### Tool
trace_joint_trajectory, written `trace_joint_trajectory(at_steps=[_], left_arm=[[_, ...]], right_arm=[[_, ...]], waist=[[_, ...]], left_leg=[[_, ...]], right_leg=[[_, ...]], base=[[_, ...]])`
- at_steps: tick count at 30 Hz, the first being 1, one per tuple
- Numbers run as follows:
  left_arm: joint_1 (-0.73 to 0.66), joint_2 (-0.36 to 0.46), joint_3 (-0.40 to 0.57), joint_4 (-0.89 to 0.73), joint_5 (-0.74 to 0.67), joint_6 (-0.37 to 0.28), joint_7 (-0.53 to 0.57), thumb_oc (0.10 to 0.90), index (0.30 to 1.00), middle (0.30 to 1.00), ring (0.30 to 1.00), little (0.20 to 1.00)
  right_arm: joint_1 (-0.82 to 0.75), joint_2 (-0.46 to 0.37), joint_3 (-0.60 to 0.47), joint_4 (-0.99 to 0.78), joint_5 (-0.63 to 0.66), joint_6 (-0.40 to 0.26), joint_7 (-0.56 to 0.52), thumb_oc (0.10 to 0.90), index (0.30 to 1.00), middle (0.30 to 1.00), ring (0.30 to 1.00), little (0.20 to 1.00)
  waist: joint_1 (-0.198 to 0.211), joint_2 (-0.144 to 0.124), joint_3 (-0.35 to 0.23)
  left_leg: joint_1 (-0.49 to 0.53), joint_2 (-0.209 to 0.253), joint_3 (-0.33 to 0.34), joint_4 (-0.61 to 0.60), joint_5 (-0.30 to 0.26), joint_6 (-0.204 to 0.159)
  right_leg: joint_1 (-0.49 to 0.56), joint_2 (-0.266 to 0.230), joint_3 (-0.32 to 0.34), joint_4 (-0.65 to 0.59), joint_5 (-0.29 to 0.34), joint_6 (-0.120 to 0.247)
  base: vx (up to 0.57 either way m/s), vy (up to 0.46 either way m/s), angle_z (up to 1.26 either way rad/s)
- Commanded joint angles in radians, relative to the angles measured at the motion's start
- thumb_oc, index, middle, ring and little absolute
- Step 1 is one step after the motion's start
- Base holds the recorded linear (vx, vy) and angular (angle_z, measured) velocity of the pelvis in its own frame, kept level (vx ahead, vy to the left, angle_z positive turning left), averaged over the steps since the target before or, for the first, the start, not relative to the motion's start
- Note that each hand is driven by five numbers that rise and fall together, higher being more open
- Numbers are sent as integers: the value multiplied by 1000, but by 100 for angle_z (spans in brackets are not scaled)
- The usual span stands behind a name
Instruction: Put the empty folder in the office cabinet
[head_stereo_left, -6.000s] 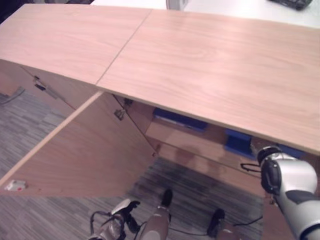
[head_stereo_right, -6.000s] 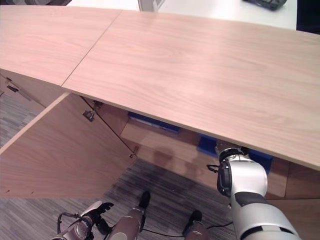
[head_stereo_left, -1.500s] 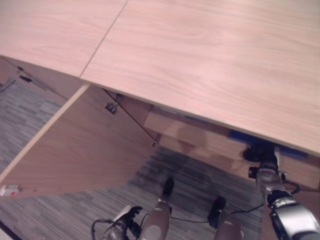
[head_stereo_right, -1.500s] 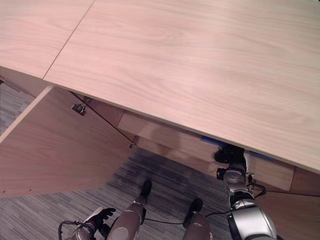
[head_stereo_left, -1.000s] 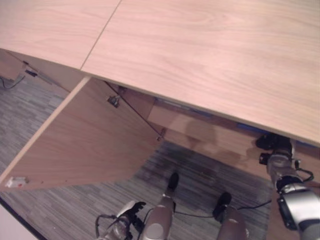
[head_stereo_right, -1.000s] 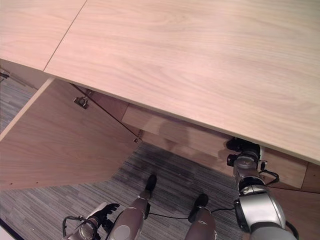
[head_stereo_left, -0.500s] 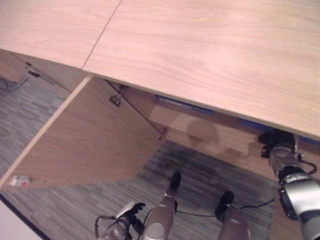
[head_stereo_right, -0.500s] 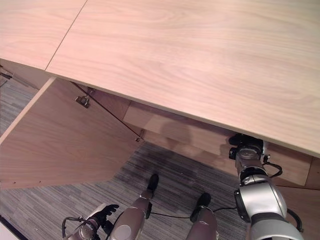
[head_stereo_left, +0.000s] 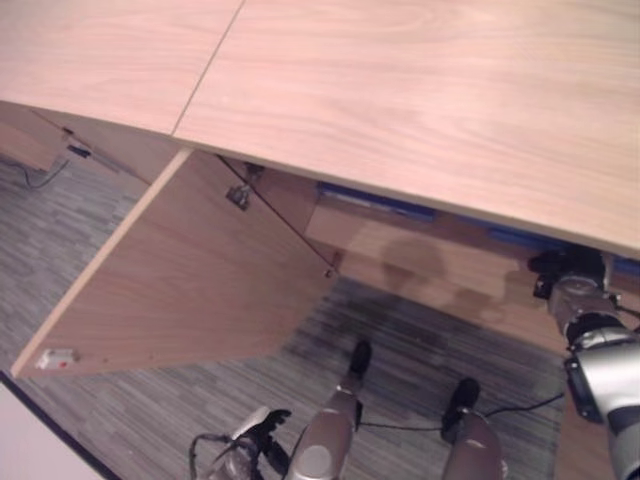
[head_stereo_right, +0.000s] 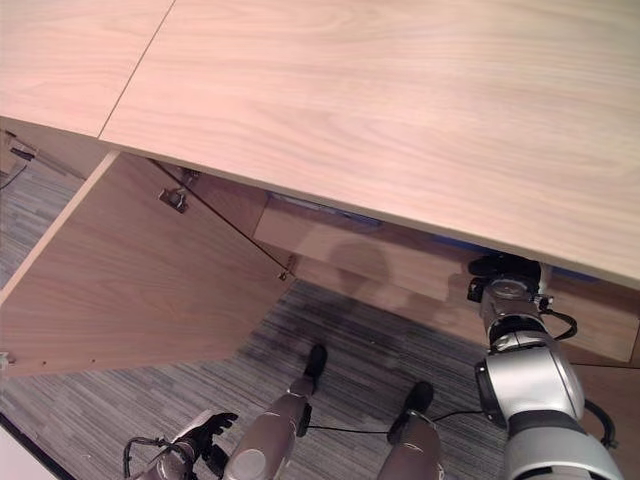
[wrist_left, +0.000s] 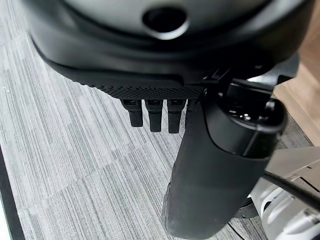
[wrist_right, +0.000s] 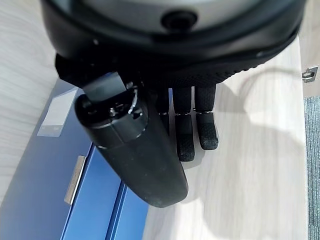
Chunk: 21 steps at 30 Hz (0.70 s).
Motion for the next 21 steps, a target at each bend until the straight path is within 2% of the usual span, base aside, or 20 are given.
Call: trace_joint_trajectory(at_steps=[1,5,8,11,12,13,14,15,17,21], left_arm=[[14,47,-42,82,5,5,18,800,900,900,900,900],[1,39,-31,91,-2,7,20,800,900,900,900,900],[-2,32,-13,97,-7,10,21,800,900,900,900,900],[0,10,30,103,-10,20,16,800,900,900,900,900],[8,-3,65,104,-9,28,13,800,900,900,900,900],[11,-6,75,103,-9,29,14,800,900,900,900,900],[20,-15,106,106,-6,35,12,800,900,900,900,900],[25,-13,105,105,-5,35,12,800,900,900,900,900],[56,-22,157,119,14,44,-1,800,900,900,900,900],[77,-34,184,128,33,51,-10,800,900,900,900,900]], right_arm=[[-300,-139,90,-125,-4,-218,-19,400,300,300,300,300],[-261,-111,68,-149,26,-235,-9,400,300,300,300,300],[-171,-61,34,-226,56,-257,8,400,300,300,300,300],[-9,15,-24,-415,95,-306,33,400,300,300,300,300],[156,89,-55,-594,81,-333,48,400,300,300,300,300],[207,108,-66,-644,75,-340,53,400,300,300,300,300],[341,159,-84,-769,65,-356,70,400,300,300,300,300],[352,162,-86,-779,62,-352,67,400,300,300,300,300],[529,225,-95,-901,9,-353,105,400,300,300,300,300],[654,261,-92,-959,-26,-345,136,400,300,300,300,300]], waist=[[52,-58,-114],[45,-65,-120],[30,-81,-130],[6,-101,-145],[-21,-123,-161],[-28,-131,-166],[-51,-149,-181],[-49,-151,-184],[-83,-180,-228],[-108,-196,-266]], left_leg=[[68,17,-15,-102,-21,-13],[65,19,-6,-101,-19,-12],[81,21,2,-106,-30,-10],[91,23,9,-104,-37,-6],[116,28,22,-108,-46,-4],[124,29,27,-108,-49,-4],[147,32,46,-110,-57,-3],[150,33,47,-111,-57,-3],[210,42,86,-118,-77,-5],[278,45,117,-124,-97,-2]], right_leg=[[33,-19,46,64,-59,77],[38,-16,48,38,-38,78],[56,-16,49,22,-39,80],[80,-10,53,-15,-12,81],[117,-8,55,-59,3,84],[129,-5,56,-73,9,84],[162,5,61,-115,25,86],[167,6,61,-120,27,86],[236,30,83,-219,58,87],[305,45,109,-287,75,87]], base=[[0,0,0],[-5,9,-1],[15,39,-2],[37,41,-9],[83,29,-23],[117,36,-26],[56,16,-24],[110,8,-24],[166,0,-21],[129,3,-38]])
